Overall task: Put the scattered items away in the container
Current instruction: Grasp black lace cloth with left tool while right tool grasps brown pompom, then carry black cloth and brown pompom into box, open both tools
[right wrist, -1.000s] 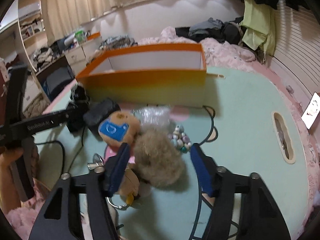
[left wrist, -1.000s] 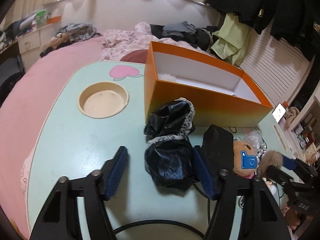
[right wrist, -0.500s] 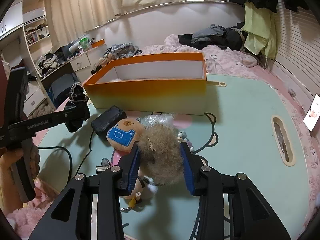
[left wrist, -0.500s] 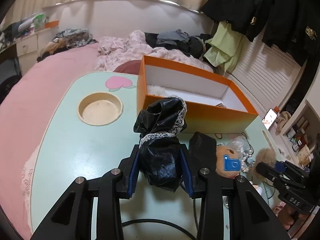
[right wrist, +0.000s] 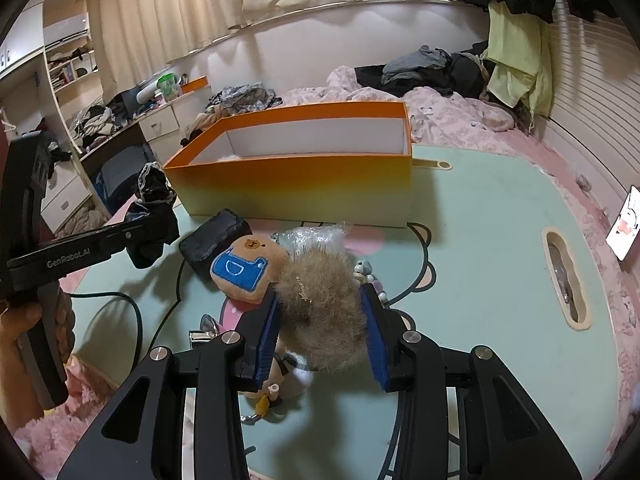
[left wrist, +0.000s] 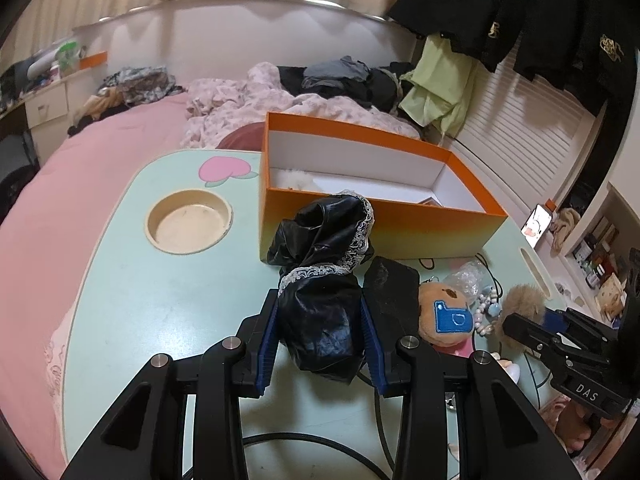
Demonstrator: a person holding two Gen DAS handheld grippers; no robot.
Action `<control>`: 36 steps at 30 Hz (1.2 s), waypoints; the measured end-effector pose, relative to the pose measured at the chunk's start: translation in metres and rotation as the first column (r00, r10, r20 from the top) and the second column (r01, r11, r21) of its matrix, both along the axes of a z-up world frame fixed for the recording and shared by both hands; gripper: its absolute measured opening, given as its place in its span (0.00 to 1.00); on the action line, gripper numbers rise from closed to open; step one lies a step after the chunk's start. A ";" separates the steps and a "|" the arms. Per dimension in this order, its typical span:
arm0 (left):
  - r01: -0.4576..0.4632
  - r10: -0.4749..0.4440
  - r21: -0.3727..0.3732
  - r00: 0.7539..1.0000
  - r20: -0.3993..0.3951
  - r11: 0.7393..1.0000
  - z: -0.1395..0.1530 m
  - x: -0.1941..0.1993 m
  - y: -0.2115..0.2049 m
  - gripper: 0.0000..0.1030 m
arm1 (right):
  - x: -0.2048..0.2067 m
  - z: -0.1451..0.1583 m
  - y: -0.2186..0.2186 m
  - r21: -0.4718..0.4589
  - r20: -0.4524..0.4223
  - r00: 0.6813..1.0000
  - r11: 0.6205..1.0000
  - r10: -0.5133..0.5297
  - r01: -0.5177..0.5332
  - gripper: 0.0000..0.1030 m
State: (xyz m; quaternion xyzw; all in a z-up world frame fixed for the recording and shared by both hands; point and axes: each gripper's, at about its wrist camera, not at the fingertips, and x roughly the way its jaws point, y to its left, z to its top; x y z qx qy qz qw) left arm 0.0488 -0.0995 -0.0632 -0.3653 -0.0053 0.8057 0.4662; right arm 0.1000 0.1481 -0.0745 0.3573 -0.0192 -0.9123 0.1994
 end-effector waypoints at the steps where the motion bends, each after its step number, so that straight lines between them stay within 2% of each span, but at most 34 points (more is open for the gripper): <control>1: 0.001 -0.001 0.002 1.000 0.001 1.000 0.001 0.000 0.000 0.35 | 0.000 0.001 0.000 0.001 -0.003 1.000 1.000 -0.001 0.001 0.39; 19: 0.011 -0.011 0.007 1.000 -0.019 1.000 0.012 0.002 -0.001 0.35 | 0.000 0.005 -0.002 0.026 -0.028 1.000 1.000 0.001 0.000 0.39; 28: 0.016 -0.014 0.028 0.997 -0.076 0.999 0.035 -0.003 0.007 0.35 | -0.012 0.026 -0.005 0.036 -0.096 0.995 0.999 0.002 0.001 0.39; 36: 0.015 -0.012 0.023 0.992 -0.125 1.000 0.059 -0.017 0.030 0.35 | -0.050 0.053 -0.012 0.076 -0.160 0.987 0.996 -0.024 0.036 0.39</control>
